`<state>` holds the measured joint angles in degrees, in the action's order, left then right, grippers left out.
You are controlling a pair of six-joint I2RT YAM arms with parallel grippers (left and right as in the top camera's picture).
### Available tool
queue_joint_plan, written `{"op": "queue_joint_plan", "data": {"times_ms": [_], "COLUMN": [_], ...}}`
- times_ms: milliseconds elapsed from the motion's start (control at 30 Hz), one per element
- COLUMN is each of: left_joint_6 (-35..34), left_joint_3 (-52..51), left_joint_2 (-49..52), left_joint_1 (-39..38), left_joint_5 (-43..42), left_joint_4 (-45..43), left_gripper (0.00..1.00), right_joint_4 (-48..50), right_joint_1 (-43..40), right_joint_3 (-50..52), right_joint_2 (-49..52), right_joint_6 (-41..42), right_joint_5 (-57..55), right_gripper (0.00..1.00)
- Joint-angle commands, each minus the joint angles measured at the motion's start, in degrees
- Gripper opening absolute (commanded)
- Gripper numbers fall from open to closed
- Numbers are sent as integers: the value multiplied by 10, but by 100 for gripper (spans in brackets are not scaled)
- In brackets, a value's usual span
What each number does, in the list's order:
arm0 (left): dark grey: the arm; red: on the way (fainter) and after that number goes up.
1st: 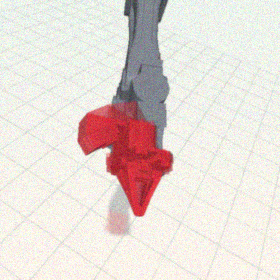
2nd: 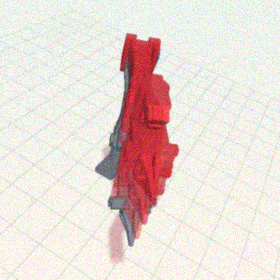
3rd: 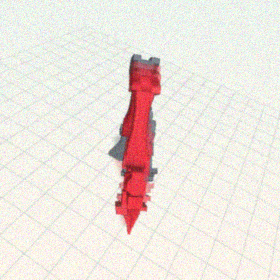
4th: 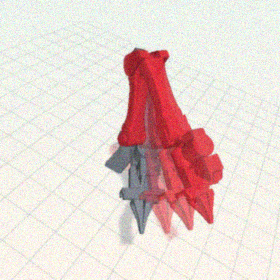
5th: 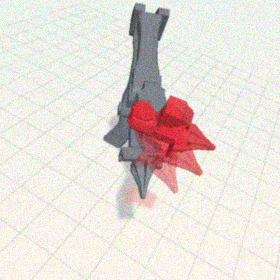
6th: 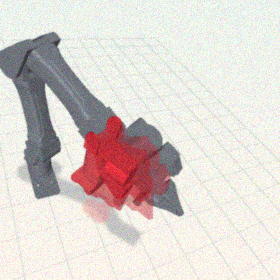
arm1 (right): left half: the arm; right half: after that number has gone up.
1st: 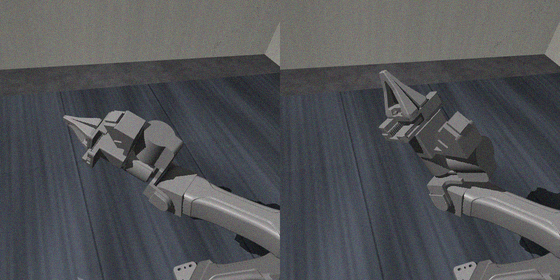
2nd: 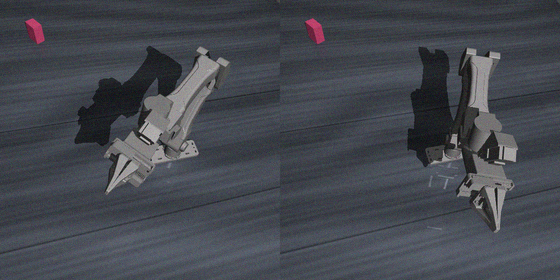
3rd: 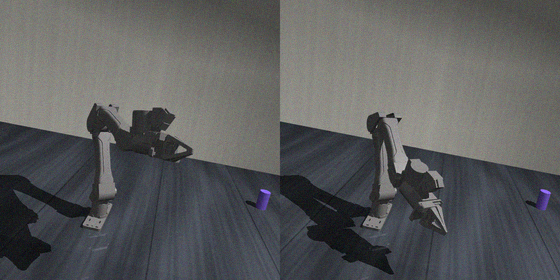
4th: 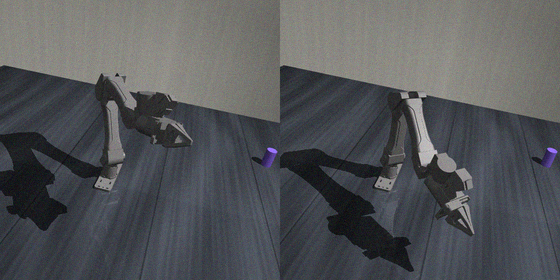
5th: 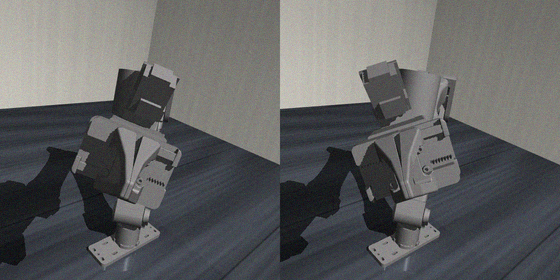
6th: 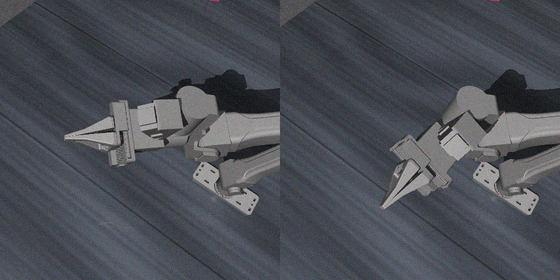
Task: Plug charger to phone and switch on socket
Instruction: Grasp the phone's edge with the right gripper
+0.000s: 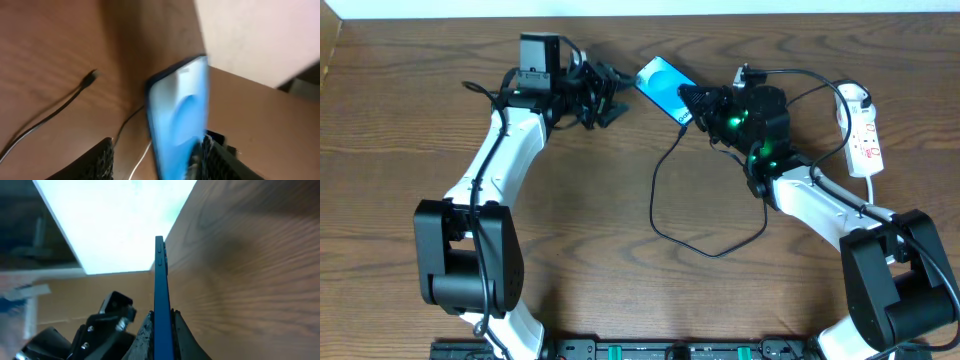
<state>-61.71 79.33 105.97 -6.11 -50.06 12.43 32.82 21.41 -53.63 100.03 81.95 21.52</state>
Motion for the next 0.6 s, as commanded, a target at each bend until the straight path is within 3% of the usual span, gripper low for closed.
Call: {"op": "queue_joint_plan", "data": {"times_ms": [0, 133, 567], "left_joint_6": [1, 1, -25], "left_joint_3": [11, 11, 11], "left_joint_2": [-9, -9, -9], "left_joint_1": [-1, -2, -22], "left_joint_5": [-28, -35, -22], "left_joint_4": [-33, -49, -86], "left_gripper": [55, 55, 55], "right_joint_4": [20, 63, 64], "right_joint_1": [0, 0, 18], "right_joint_3": [-9, -11, -15], "right_joint_2": [-4, -4, -4], "right_joint_6": [84, 111, 141], "right_joint_5": [11, 10, 1], "right_gripper": [1, 1, 1]}}
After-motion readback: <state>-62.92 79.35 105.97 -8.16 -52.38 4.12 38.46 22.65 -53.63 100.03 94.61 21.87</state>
